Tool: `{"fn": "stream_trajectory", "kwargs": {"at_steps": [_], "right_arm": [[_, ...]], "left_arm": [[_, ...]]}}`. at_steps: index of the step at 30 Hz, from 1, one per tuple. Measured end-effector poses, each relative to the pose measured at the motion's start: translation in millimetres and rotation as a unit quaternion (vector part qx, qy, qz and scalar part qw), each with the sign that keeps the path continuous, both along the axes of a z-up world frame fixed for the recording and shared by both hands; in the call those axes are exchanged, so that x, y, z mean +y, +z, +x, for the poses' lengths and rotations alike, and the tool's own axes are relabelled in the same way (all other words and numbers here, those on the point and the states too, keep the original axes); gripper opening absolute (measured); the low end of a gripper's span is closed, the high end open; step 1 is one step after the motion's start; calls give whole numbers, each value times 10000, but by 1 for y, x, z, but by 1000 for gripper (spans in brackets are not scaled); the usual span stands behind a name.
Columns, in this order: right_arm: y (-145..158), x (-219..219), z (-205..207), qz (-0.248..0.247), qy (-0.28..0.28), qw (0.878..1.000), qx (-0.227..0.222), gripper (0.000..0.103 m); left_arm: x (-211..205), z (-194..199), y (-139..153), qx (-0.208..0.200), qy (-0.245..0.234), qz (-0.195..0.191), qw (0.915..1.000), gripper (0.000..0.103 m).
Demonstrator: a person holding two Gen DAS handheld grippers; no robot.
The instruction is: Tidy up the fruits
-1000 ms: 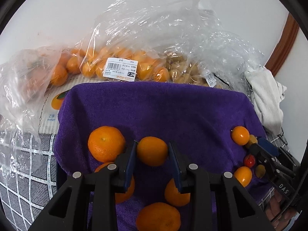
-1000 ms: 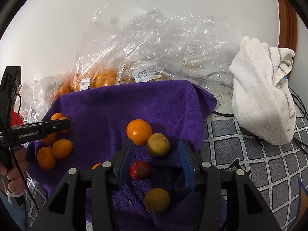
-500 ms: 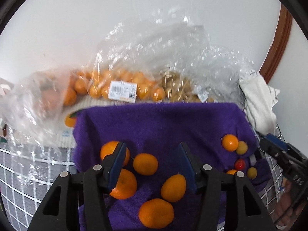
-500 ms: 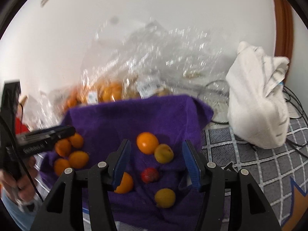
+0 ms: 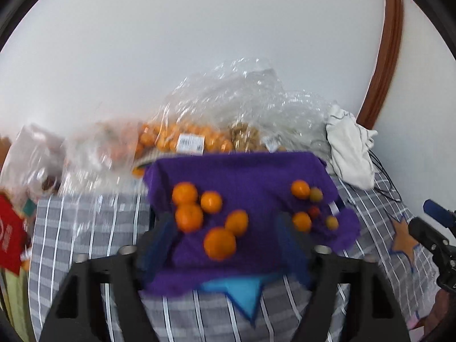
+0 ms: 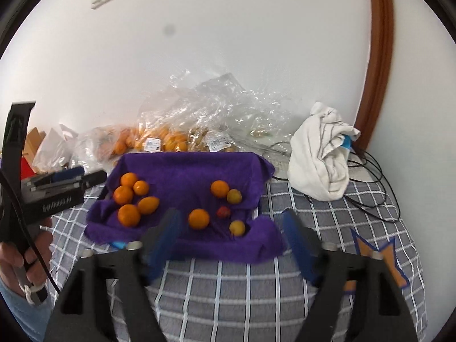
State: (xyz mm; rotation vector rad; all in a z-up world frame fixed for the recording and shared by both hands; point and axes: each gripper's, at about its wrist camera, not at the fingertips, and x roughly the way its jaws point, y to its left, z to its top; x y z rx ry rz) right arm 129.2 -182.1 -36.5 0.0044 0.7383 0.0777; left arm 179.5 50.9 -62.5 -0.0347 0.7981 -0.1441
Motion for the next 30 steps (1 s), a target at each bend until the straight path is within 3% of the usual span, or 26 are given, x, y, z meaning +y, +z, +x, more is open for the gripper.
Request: {"fn": "stream_trajectory", "kwargs": {"at_steps": [3, 8, 13, 21, 30], "right_arm": [[6, 4, -30, -67, 110, 9997, -213, 93], [10, 4, -64, -190, 19, 9996, -203, 94], [14, -9, -97, 76, -130, 9996, -229, 95], [22, -20, -129, 45, -193, 9993, -312, 95], [27, -24, -142, -56, -219, 9993, -309, 95]], "left_arm": [[0, -33, -2, 55, 21, 120, 9999, 78], [0, -83, 9, -169, 147, 151, 9996, 82], [-1, -120, 26, -331, 206, 132, 9992, 88], [-13, -149, 39, -511, 288, 45, 9983, 89], [-17, -155, 42, -505, 319, -63, 9982, 89]]}}
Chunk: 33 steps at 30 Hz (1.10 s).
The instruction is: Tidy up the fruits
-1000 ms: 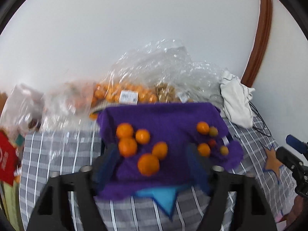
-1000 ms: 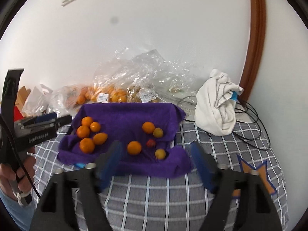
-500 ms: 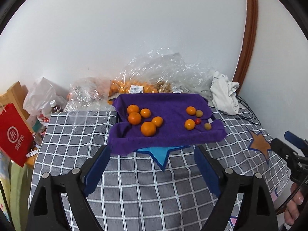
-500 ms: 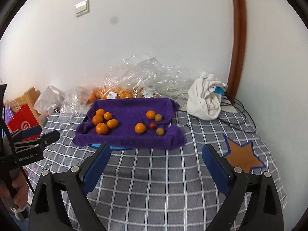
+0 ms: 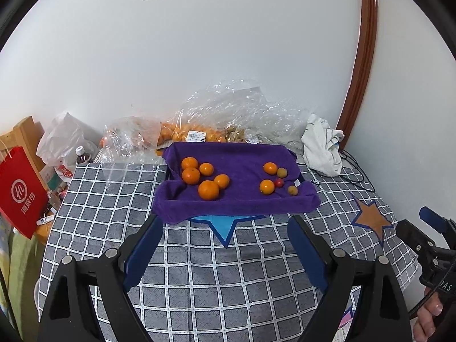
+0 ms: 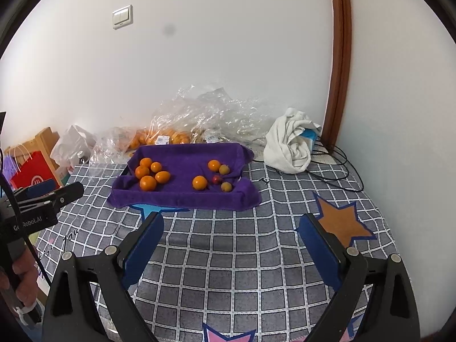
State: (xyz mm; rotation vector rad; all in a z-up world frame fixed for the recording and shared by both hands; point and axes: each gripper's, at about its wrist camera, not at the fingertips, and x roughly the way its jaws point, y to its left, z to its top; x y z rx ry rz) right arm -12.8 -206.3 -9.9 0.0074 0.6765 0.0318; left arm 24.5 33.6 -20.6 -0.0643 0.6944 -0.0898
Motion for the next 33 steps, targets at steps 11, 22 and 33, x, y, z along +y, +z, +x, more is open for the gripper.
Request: {"fn": "stream_trajectory", "kwargs": {"at_steps": [11, 22, 33], "right_arm": [[2, -6, -5, 183, -39, 9998, -87, 95], [2, -6, -6, 169, -28, 9998, -69, 95], [0, -4, -7, 178, -20, 9998, -37, 95]], "left_arm": [[1, 0, 1, -15, 58, 60, 10000, 89], [2, 0, 2, -39, 47, 101, 9999, 89], [1, -2, 2, -68, 32, 132, 9999, 89]]}}
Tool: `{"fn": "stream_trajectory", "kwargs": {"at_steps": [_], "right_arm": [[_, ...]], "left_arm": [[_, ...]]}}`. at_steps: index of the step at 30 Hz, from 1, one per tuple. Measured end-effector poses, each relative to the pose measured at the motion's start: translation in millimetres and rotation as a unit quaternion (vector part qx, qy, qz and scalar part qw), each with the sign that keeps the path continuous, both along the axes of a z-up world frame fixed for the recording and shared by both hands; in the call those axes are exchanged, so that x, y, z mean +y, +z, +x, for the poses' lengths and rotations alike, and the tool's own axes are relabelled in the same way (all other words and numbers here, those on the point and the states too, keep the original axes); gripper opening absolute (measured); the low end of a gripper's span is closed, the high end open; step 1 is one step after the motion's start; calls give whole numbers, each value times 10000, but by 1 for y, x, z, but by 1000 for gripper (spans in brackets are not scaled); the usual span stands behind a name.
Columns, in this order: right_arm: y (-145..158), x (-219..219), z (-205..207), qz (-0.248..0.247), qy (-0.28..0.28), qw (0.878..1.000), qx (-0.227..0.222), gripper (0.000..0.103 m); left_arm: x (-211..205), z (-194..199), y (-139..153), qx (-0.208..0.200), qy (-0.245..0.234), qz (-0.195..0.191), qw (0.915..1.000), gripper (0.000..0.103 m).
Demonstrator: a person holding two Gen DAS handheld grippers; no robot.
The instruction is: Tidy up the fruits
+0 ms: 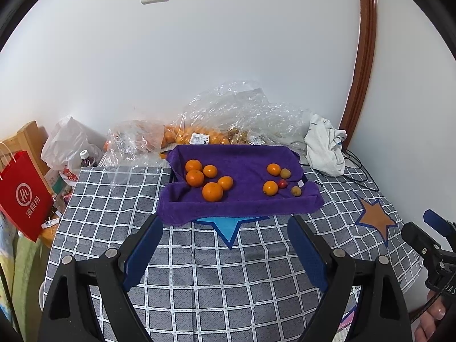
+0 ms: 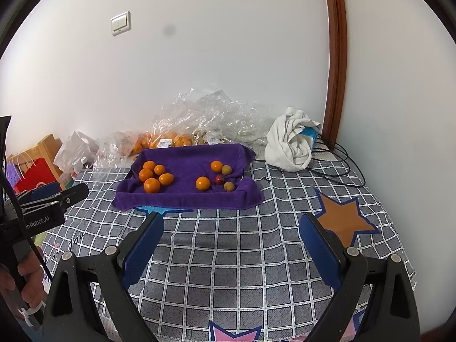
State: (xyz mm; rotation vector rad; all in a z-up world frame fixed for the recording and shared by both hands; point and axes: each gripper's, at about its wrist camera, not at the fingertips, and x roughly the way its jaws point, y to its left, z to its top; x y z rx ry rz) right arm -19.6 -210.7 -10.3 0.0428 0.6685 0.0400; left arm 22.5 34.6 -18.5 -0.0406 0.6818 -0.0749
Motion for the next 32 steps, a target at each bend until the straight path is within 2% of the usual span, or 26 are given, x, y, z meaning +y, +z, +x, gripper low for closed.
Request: {"fn": "stream_trajectory", "kwargs": {"at_steps": [32], "right_arm": [[-4, 7, 6, -11, 30, 10000, 2, 95]], "left_arm": [[10, 9, -4, -7, 55, 17, 10000, 89]]}}
